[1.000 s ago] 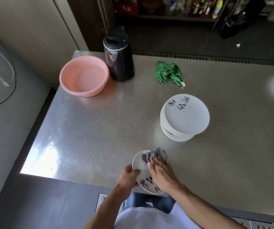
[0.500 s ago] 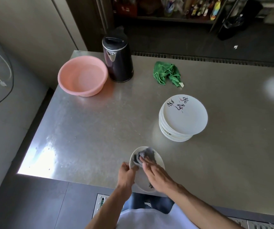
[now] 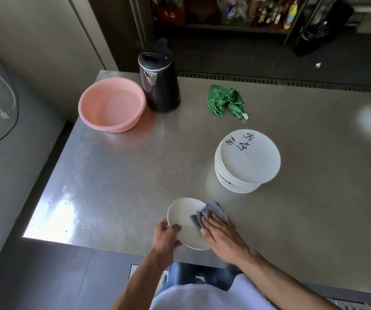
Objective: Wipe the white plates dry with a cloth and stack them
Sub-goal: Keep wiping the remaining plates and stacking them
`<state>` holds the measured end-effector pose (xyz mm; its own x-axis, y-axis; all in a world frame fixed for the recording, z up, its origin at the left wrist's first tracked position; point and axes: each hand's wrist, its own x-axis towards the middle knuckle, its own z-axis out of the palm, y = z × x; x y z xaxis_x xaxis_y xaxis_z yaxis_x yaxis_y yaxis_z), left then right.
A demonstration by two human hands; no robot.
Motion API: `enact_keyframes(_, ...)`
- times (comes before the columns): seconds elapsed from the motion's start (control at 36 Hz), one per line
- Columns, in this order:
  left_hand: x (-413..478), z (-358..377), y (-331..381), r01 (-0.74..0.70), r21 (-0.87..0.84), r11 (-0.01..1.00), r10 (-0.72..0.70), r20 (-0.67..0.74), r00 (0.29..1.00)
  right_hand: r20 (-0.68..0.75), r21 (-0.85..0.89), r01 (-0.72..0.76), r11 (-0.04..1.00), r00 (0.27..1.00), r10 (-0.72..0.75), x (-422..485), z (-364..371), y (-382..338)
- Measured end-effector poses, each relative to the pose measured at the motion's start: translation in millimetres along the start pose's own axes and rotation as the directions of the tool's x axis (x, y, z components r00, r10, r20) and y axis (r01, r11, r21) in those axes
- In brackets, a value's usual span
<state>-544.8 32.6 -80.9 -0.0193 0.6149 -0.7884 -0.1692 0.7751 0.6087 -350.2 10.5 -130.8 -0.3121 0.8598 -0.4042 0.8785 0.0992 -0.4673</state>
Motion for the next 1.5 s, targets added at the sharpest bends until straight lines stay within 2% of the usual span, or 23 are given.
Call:
enact_keyframes(0.06, 7.1, -3.5, 5.7, 0.009, -0.031, 0.999, -0.01, -0.033, 0.999, -0.027, 0.059, 0.05, 0.997, 0.998, -0.049, -2.8, -7.8, -1.4)
enact_keyframes(0.17, 19.5, 1.8, 17.8, -0.011, -0.005, 1.0, 0.011, -0.028, 1.0, -0.166, 0.046, 0.273, 0.961, 0.951, -0.262, -5.7, -18.1, -22.5)
enact_keyframes(0.25, 24.6, 8.5, 23.8, 0.037, -0.045, 0.998, -0.039, -0.048, 0.998, -0.201, 0.081, 0.336, 0.938, 0.928, -0.315, 1.9, -24.5, -40.5)
enact_keyframes(0.31, 24.4, 7.4, 24.4, 0.018, -0.047, 0.999, -0.02, -0.03, 0.999, -0.279, 0.083, 0.363, 0.928, 0.902, -0.328, 7.6, -32.5, -45.7)
enact_keyframes(0.39, 17.9, 1.7, 24.9, -0.051, 0.003, 0.999, 0.051, 0.031, 0.998, -0.374, 0.174, 0.336, 0.926, 0.892, -0.253, 13.7, -47.8, -46.9)
enact_keyframes(0.44, 16.6, -4.6, 26.4, -0.133, 0.108, 0.985, 0.126, 0.062, 0.99, -0.403, 0.29, 0.286, 0.913, 0.902, -0.154, 17.8, -58.4, -46.5)
enact_keyframes(0.5, 19.5, -14.4, 26.3, -0.295, 0.322, 0.9, 0.28, 0.091, 0.956, -0.365, 0.453, 0.192, 0.871, 0.931, -0.015, 21.7, -69.2, -43.1)
enact_keyframes(0.56, 21.7, -23.0, 25.7, -0.428, 0.451, 0.784, 0.418, 0.127, 0.9, -0.321, 0.579, 0.112, 0.808, 0.942, 0.1, 25.5, -77.8, -37.3)
enact_keyframes(0.61, 24.4, -29.1, 25.9, -0.488, 0.482, 0.728, 0.456, 0.191, 0.869, -0.279, 0.659, 0.037, 0.751, 0.939, 0.199, 28.6, -81.6, -32.2)
enact_keyframes(0.67, 22.4, -31.1, 26.2, -0.51, 0.489, 0.708, 0.434, 0.269, 0.86, -0.315, 0.696, 0.009, 0.718, 0.902, 0.294, 29.4, -78.9, -28.1)
enact_keyframes(0.75, 19.2, -28.4, 20.3, -0.46, 0.477, 0.749, 0.382, 0.257, 0.888, -0.446, 0.659, 0.021, 0.752, 0.816, 0.368, 26.4, -70.6, -22.2)
enact_keyframes(0.83, 16.9, -25.0, 11.1, -0.362, 0.419, 0.833, 0.337, 0.135, 0.932, -0.417, 0.666, 0.044, 0.744, 0.85, 0.323, 17.8, -63.1, -24.2)
enact_keyframes(0.94, 17.9, -13.1, 0.9, -0.116, 0.217, 0.969, 0.107, 0.052, 0.993, -0.266, 0.634, 0.034, 0.773, 0.947, 0.177, 6.9, -46.9, -24.6)
enact_keyframes(1.0, 19.9, -2.8, -5.0, -0.014, 0.111, 0.994, 0.007, 0.065, 0.998, -0.196, 0.492, 0.013, 0.871, 0.976, 0.096, 5.1, -35.8, -27.3)
enact_keyframes(1.06, 21.8, 7.2, -7.7, 0.044, 0.029, 0.999, -0.046, 0.086, 0.995, -0.183, 0.257, 0.096, 0.962, 0.982, -0.049, 3.3, -24.6, -33.1)
enact_keyframes(1.08, 22.7, 11.6, -6.7, 0.057, -0.008, 0.998, -0.056, 0.09, 0.994, -0.157, 0.217, 0.136, 0.967, 0.982, -0.103, 1.0, -20.8, -36.6)
enact_keyframes(1.17, 27.5, 17.3, -1.2, 0.079, -0.102, 0.992, -0.074, 0.06, 0.996, -0.087, 0.224, 0.257, 0.94, 0.966, -0.243, -7.6, -16.4, -33.7)
enact_keyframes(1.25, 32.1, 14.1, 3.5, 0.102, -0.092, 0.99, -0.1, 0.027, 0.995, -0.033, 0.135, 0.345, 0.929, 0.938, -0.344, -18.8, -20.0, -12.7)
enact_keyframes(1.31, 32.2, 11.2, 4.2, 0.087, -0.051, 0.995, -0.087, 0.008, 0.996, -0.021, 0.102, 0.297, 0.949, 0.955, -0.297, -21.1, -19.7, 2.9)
enact_keyframes(1.39, 31.3, 11.0, 1.8, 0.056, 0.003, 0.998, -0.056, 0.019, 0.998, -0.017, 0.108, 0.083, 0.991, 0.996, -0.082, -14.5, -15.1, 12.0)
enact_keyframes(1.44, 29.6, 14.1, 0.1, 0.061, 0.023, 0.998, -0.062, 0.052, 0.997, 0.035, 0.097, -0.053, 0.994, 0.998, 0.05, -3.2, -12.9, 7.1)
enact_keyframes(1.5, 29.1, 17.2, -0.4, 0.066, 0.04, 0.997, -0.069, 0.075, 0.995, 0.047, 0.082, -0.11, 0.991, 0.993, 0.107, 7.7, -10.7, -3.1)
